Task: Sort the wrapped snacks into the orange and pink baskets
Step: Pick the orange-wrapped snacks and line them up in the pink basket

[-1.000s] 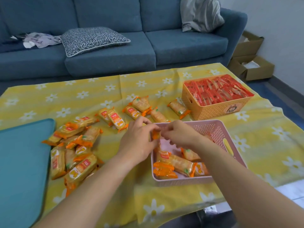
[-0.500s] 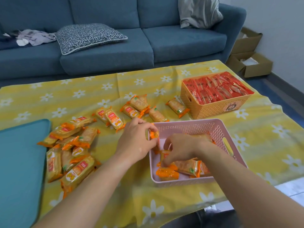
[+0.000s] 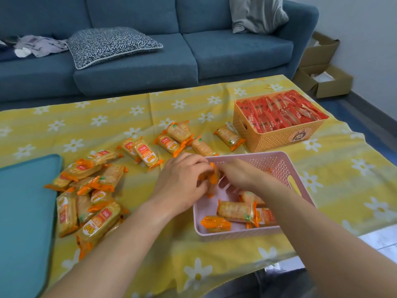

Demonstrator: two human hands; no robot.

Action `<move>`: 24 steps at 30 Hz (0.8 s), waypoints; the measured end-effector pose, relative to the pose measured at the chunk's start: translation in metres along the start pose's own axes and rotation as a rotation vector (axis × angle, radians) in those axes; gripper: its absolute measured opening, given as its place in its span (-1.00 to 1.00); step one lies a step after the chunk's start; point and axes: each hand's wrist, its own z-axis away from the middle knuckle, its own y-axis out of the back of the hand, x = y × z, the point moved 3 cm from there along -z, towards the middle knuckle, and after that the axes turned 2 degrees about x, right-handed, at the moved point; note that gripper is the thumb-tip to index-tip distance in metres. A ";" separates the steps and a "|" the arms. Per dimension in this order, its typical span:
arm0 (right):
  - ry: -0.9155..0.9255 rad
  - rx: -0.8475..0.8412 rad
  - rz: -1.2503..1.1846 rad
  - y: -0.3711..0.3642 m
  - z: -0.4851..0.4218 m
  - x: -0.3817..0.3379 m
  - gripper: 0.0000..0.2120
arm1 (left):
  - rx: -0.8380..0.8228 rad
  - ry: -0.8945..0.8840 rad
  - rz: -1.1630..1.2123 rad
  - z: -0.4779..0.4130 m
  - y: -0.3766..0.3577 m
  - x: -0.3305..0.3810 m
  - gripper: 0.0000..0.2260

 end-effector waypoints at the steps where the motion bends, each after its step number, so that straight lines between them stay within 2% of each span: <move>1: 0.047 0.049 0.130 0.006 0.001 0.000 -0.72 | 0.001 -0.002 -0.017 0.001 0.000 -0.001 -0.68; 2: 0.094 0.080 0.305 0.010 0.004 0.001 -0.76 | 0.001 -0.003 -0.026 0.001 -0.001 -0.002 -0.70; 4: 0.109 0.010 0.615 0.007 0.012 0.003 -0.82 | 0.002 -0.009 -0.048 0.001 -0.002 -0.001 -0.71; 7: 0.022 -0.190 0.911 -0.008 0.023 0.009 -0.50 | -0.011 -0.002 -0.063 0.000 -0.002 -0.002 -0.71; 9: 0.035 -0.179 0.939 -0.007 0.024 0.011 -0.51 | -0.020 0.002 -0.057 0.000 -0.002 -0.002 -0.71; 14: 0.072 0.138 0.682 0.017 0.016 0.013 -0.68 | -0.025 -0.007 -0.086 0.000 -0.004 -0.001 -0.73; 18: 0.003 0.283 0.450 0.014 0.005 0.011 -0.74 | -0.016 -0.038 -0.152 0.002 -0.004 0.004 -0.74; 21: -0.043 0.181 0.066 0.008 0.004 0.007 -0.81 | 0.017 -0.084 -0.088 0.002 -0.005 0.011 -0.66; 23: -0.064 0.071 -0.210 0.006 0.008 0.005 -0.91 | -0.027 -0.089 0.029 0.000 -0.005 0.014 -0.55; 24: -0.075 0.032 -0.315 0.006 0.011 0.005 -0.86 | -0.068 -0.085 0.069 0.000 -0.005 0.015 -0.50</move>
